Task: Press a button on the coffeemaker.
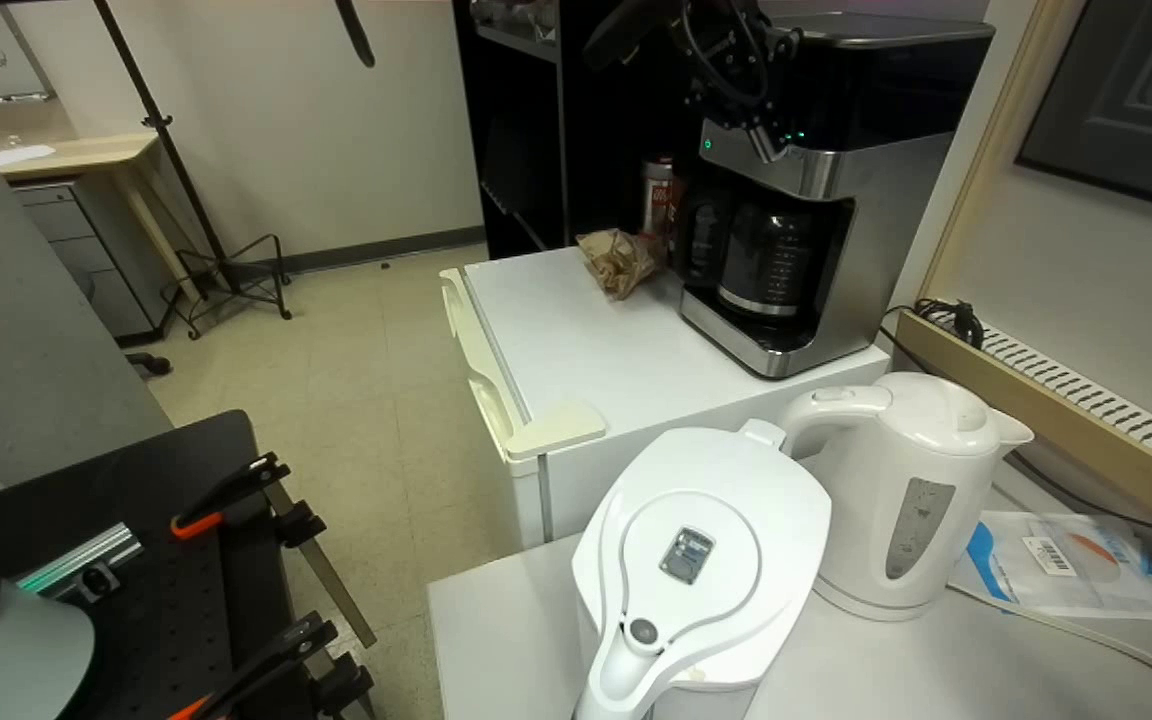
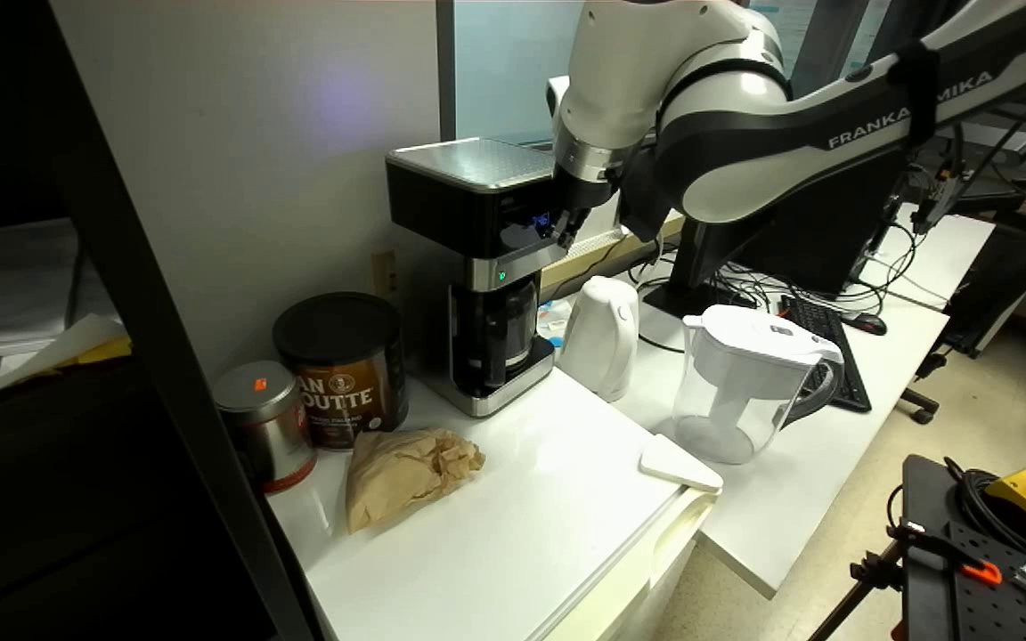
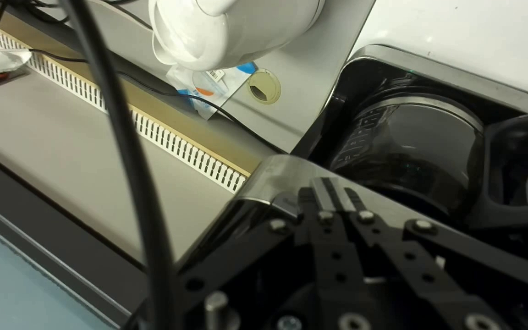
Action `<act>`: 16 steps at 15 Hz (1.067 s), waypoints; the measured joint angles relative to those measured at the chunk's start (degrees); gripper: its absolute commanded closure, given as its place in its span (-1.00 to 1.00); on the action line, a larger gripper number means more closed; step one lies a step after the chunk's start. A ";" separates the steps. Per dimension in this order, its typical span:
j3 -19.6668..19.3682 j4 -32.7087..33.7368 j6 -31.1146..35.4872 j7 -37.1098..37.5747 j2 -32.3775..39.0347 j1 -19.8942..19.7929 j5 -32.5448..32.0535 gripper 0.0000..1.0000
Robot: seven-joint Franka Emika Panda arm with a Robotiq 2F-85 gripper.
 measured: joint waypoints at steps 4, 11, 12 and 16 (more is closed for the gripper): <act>0.00 0.04 -0.01 0.00 0.03 0.09 0.00 0.99; 1.06 -5.25 -0.67 -0.80 -3.27 2.95 -0.06 0.99; 1.55 -7.08 -1.03 -1.27 -4.67 3.38 -0.06 0.99; 4.19 -14.86 -3.35 -3.36 -11.24 4.45 -0.06 0.99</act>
